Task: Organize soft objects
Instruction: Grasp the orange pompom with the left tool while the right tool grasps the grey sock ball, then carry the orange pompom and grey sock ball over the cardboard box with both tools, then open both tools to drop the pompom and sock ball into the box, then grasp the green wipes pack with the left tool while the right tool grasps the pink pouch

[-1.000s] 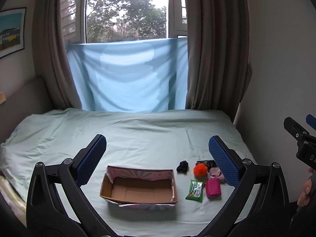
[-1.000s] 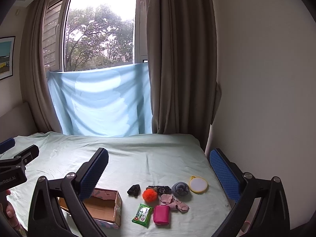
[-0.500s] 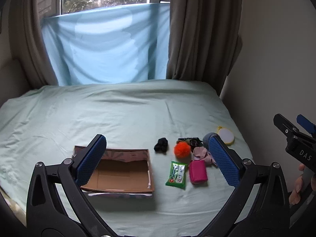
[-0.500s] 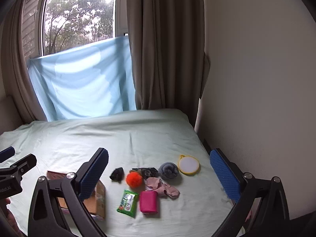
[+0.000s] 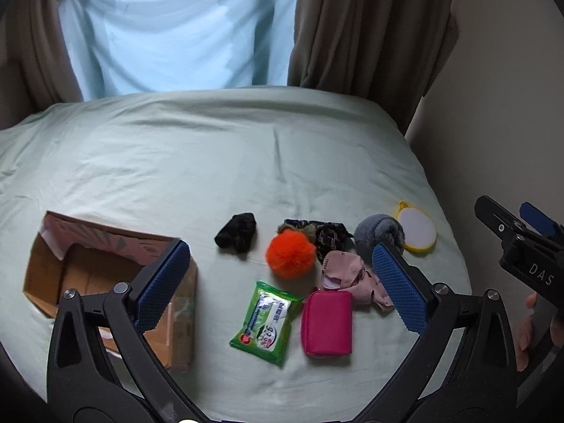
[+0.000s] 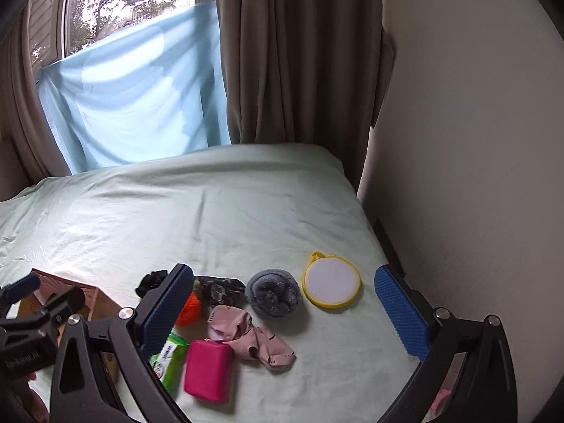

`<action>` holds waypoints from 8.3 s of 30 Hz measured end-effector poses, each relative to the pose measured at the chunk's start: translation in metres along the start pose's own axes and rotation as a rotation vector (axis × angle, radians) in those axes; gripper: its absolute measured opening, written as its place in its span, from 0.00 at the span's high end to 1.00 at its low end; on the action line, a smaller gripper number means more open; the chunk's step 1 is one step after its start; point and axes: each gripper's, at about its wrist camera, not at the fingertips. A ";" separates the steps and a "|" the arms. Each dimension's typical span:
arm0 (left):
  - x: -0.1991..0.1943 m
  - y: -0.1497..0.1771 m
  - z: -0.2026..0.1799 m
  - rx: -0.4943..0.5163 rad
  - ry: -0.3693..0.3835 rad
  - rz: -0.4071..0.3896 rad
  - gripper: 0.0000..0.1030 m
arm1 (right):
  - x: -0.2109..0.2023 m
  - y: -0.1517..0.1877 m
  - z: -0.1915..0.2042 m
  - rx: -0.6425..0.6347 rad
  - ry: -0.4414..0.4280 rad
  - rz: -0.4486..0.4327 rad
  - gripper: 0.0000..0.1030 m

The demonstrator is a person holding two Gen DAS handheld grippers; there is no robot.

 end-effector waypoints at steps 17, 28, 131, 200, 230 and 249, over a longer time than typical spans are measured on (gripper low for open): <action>0.194 0.028 -0.020 0.078 -0.035 0.146 0.26 | 0.200 0.043 0.000 0.015 -0.121 0.146 0.03; 0.242 0.039 -0.020 0.092 -0.033 0.228 0.64 | 0.244 0.050 0.001 0.008 -0.111 0.186 0.33; 0.097 0.032 0.347 0.191 0.061 0.674 0.00 | 0.163 0.071 0.371 0.125 -0.238 0.885 0.05; -0.213 0.030 0.044 0.067 -0.036 -0.101 0.00 | -0.193 0.018 0.046 -0.021 -0.072 -0.017 0.05; 0.111 0.109 -0.005 0.366 -0.157 0.357 0.10 | 0.108 0.101 0.049 0.111 -0.215 0.439 0.05; 0.189 0.121 0.012 0.292 -0.027 0.509 0.36 | 0.195 0.132 0.080 0.144 -0.235 0.657 0.28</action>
Point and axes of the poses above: each gripper's, at about its wrist camera, not at the fingertips, and x roughly the way its jaws point, z to its left, y to its underside, and after that the axes turned 4 degrees about z, right-handed
